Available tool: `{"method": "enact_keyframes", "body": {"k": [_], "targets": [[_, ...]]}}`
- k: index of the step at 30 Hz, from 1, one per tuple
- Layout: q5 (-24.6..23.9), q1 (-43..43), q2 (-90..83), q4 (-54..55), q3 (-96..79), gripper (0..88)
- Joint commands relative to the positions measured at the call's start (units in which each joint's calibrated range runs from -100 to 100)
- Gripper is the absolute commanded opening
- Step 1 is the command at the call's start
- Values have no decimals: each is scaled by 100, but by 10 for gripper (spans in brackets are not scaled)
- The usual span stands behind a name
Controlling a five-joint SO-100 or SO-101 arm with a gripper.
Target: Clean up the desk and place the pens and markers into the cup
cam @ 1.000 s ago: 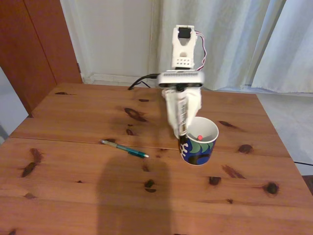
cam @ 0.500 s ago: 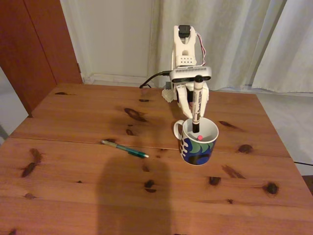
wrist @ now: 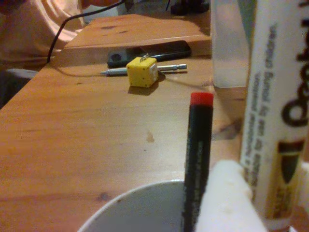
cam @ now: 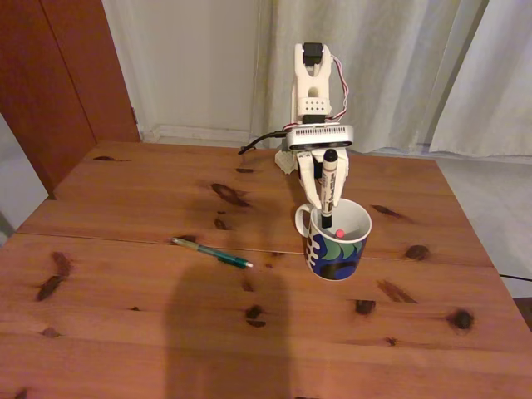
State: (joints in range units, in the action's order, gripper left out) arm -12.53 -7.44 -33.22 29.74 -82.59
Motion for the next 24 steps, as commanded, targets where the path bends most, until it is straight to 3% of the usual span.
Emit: {"method": "enact_keyframes", "body": {"k": [1,12,18,24], "targets": [[195,-32,-240,187,35,150],[237,387,-116,-286,676,181],[257,853,463,-2324,2281,181],[745,1271,1382,-4475,3904,181]]}}
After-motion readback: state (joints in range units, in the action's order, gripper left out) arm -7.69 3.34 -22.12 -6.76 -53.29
